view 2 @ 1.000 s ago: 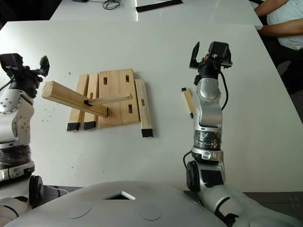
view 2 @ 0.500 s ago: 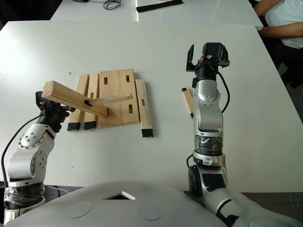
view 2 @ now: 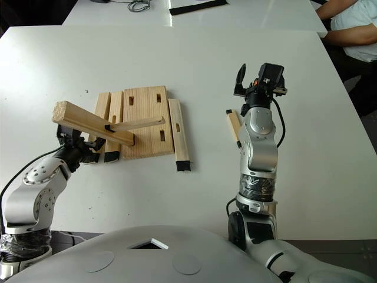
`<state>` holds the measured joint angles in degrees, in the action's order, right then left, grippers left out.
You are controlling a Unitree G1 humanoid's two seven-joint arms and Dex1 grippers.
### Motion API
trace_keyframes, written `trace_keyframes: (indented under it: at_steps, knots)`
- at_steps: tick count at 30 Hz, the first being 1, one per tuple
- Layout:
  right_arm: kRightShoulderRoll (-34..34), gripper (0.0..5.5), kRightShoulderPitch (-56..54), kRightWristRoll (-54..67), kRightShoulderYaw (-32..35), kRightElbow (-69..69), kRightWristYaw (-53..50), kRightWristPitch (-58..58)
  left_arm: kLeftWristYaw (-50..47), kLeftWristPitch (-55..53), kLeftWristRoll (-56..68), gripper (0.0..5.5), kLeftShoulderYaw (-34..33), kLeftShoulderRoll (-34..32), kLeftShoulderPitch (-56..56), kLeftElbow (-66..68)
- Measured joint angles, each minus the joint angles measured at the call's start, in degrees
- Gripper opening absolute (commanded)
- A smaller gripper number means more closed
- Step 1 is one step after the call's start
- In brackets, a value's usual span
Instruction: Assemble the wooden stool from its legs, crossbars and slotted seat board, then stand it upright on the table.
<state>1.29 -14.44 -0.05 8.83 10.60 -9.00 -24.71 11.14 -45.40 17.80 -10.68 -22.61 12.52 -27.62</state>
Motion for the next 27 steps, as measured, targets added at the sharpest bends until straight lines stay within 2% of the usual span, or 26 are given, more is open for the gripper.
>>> trace_keyframes:
  at_steps: [5, 11, 27]
  knots:
    - [-0.6, 4.7, 1.0, 0.0, 0.0, 0.9, -0.4, 0.1, 0.3, -5.5, 1.1, 3.98, -0.7, -0.8, -0.6, -2.3]
    - [-0.9, 4.7, 2.2, -0.1, 0.2, 2.0, -0.9, 0.1, -0.1, -13.5, 5.1, 3.98, -5.3, 1.3, -2.8, -3.0]
    - [-0.2, 4.7, 2.2, -0.1, 0.0, 2.0, -0.2, 0.1, -2.2, -18.3, 6.0, 3.98, -7.2, 3.9, -3.1, -5.0]
